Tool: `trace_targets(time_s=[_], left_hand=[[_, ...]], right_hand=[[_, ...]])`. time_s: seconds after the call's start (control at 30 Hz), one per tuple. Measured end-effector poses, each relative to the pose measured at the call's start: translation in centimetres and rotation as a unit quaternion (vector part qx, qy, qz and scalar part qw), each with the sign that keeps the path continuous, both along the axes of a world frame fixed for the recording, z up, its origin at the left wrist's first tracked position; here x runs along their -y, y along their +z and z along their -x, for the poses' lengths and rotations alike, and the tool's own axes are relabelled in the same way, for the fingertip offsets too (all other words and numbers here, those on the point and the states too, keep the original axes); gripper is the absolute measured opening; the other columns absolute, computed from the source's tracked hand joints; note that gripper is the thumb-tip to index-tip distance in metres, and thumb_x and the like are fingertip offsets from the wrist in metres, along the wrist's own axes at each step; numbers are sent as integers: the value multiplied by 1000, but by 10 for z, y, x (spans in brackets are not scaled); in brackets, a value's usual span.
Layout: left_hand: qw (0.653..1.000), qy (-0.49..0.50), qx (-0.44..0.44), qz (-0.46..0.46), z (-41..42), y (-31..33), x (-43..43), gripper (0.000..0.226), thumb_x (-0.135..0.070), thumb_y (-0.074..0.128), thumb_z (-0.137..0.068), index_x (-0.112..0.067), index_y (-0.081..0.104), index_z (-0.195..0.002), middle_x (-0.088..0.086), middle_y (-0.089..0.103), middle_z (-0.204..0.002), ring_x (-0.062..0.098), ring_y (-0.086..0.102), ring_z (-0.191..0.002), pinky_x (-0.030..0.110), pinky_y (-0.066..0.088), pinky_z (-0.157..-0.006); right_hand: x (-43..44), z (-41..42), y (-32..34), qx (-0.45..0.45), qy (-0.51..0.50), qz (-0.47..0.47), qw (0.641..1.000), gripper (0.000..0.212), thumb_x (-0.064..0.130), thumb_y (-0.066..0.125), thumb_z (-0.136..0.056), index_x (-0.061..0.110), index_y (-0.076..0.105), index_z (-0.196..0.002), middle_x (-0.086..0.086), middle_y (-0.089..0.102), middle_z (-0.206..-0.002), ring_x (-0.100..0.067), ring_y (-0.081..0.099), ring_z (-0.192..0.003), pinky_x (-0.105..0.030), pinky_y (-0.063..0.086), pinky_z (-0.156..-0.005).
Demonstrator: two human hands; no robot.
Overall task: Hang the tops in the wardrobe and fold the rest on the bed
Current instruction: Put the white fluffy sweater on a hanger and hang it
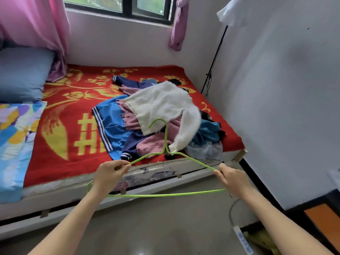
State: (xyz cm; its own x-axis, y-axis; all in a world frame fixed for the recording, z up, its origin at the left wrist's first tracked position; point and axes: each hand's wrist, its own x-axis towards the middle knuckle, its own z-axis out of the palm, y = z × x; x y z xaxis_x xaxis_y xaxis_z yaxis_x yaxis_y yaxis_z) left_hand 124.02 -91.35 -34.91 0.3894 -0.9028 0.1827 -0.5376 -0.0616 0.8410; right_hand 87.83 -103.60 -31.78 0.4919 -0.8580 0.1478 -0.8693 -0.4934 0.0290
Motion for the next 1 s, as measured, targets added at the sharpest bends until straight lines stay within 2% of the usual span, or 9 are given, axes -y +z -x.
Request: trace_targets(time_s=[0.07,0.17,0.27,0.4,0.5,0.67,0.8,0.87,1.0], left_hand=[[1000,-6,-15,-1,14,-2,26,9,-9,73,-78,-18,74,-80,-19,64,-62,-7,58,-54,16,45,-50],[1000,-2,-21,-1,39,0,68,7,-10,72,-80,-17,75,-80,-18,64,-58,-4,56,-53,23,44,-52],[999,-25,-44,-4,66,7,112,28,-7,71,-80,-32,68,-68,-19,63,-53,0,54,-50,26,46,-55],[997,-18,-72,39,109,15,174,48,-2,71,-78,-45,67,-58,-17,63,-52,1,54,-48,14,42,-51],[998,9,-54,43,140,12,213,42,-3,72,-77,-42,63,-65,-21,64,-55,1,56,-52,16,42,-51],[998,24,-55,25,175,-11,248,43,-3,72,-78,-44,63,-68,-25,63,-57,-6,56,-53,14,43,-52],[998,26,-57,-5,184,-21,272,36,-2,71,-79,-36,65,-69,-24,63,-55,-6,55,-51,7,40,-51],[998,32,-46,-16,179,-23,287,32,-3,72,-78,-32,67,-68,-26,62,-54,-7,56,-52,10,41,-52],[997,41,-57,-32,152,-32,327,30,-2,73,-76,-32,69,-70,-25,63,-56,-7,55,-53,17,44,-56]], right_hand=[[19,11,1,62,-62,-63,994,28,38,38,-99,15,34,-84,-5,59,-74,-31,62,-80,-34,32,-57],[47,30,4,80,-93,-64,990,27,38,38,-98,15,36,-85,9,42,-61,-31,58,-77,-33,31,-59],[90,56,8,75,-79,-80,991,23,35,38,-99,16,37,-86,14,35,-58,-29,57,-75,-31,29,-58],[165,95,19,92,-60,-59,992,23,35,36,-99,18,40,-85,14,39,-61,-17,45,-66,-30,30,-53],[209,117,15,135,-79,-45,987,25,33,41,-98,18,42,-79,8,45,-68,-15,44,-65,-27,28,-49],[262,146,-8,165,-81,-99,978,27,35,42,-97,21,42,-73,7,46,-73,-15,44,-77,-29,27,-58],[295,150,-28,170,-81,-104,977,49,57,22,-80,17,51,-76,5,47,-75,-17,42,-78,-30,30,-63],[312,142,-36,180,-78,-93,976,57,56,25,-80,11,60,-81,2,50,-78,-22,48,-80,-31,29,-66],[352,110,-47,161,-94,-131,974,23,30,52,-93,10,61,-99,5,49,-87,-24,51,-96,-30,23,-73]])
